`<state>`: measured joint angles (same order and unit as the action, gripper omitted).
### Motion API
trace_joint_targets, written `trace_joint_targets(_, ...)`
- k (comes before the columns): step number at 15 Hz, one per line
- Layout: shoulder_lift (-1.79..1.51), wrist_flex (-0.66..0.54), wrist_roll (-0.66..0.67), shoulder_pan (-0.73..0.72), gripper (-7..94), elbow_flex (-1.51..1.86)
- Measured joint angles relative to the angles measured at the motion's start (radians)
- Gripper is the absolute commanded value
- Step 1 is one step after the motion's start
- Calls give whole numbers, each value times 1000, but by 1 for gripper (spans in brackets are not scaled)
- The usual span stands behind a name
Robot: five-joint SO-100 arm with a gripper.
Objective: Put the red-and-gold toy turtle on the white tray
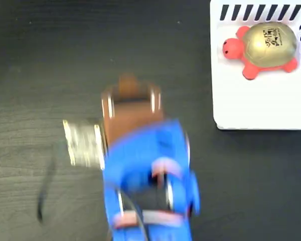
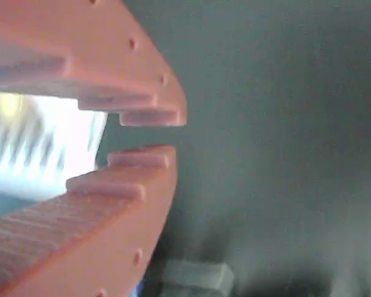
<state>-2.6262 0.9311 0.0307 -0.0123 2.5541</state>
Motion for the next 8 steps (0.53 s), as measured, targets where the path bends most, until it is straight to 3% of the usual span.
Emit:
trace_joint_targets(4, -318, 87, -26, -15, 0, 279)
trace_joint_targets(8, -520, 262, -43, -17, 0, 359)
